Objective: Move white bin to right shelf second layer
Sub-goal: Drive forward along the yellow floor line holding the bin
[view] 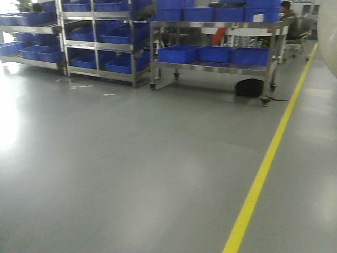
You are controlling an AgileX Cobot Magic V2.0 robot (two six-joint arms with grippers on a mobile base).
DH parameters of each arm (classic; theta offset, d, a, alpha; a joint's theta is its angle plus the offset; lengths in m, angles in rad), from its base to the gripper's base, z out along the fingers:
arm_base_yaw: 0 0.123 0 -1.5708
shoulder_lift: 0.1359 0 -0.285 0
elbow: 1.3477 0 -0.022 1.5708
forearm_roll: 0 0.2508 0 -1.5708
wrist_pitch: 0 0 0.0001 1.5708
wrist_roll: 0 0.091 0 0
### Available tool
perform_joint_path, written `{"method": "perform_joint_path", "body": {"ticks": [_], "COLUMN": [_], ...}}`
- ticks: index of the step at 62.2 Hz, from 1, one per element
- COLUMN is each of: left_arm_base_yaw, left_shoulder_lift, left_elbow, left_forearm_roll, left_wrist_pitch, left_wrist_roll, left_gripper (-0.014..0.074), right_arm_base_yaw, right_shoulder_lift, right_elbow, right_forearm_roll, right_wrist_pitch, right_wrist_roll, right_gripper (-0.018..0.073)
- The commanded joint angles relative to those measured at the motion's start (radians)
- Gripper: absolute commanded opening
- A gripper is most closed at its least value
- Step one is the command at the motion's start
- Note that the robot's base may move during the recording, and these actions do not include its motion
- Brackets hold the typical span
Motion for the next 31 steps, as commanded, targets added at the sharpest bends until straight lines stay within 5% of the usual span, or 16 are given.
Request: {"method": "perform_joint_path", "body": {"ticks": [1, 31], "left_arm_base_yaw": [-0.008, -0.008], "left_shoulder_lift": [-0.014, -0.014], "left_elbow": [0.037, 0.037], "left_forearm_roll": [-0.005, -0.005], "left_wrist_pitch": [-0.084, -0.084], "left_wrist_roll": [-0.004, -0.004], "left_gripper": [0.0085, 0.0085], "right_arm_base_yaw": [-0.006, -0.006], "right_shoulder_lift": [0.003, 0.003], "right_elbow": [-0.032, -0.032], "right_forearm_roll": [-0.005, -0.005], "right_wrist_pitch": [-0.093, -0.093], "right_wrist_roll": [0.002, 0.002], "right_gripper": [0.0057, 0.0057]}}
